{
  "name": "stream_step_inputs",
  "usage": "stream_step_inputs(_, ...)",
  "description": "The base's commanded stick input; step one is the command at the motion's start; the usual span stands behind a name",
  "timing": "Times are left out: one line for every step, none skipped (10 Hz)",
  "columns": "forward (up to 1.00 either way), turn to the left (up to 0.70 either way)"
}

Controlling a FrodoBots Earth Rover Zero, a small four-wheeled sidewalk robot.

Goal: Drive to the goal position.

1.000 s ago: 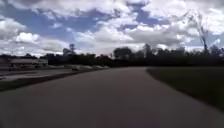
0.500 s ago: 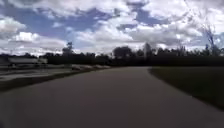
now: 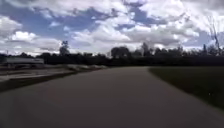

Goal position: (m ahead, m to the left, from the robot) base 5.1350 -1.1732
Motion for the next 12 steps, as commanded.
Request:
stream_step_inputs(1.0, -0.12)
stream_step_inputs(1.0, -0.12)
stream_step_inputs(1.0, -0.12)
stream_step_inputs(1.0, -0.12)
stream_step_inputs(1.0, -0.12)
stream_step_inputs(1.0, -0.12)
stream_step_inputs(1.0, -0.12)
stream_step_inputs(1.0, -0.12)
stream_step_inputs(1.0, -0.12)
stream_step_inputs(1.0, -0.12)
stream_step_inputs(1.0, -0.12)
stream_step_inputs(1.0, -0.12)
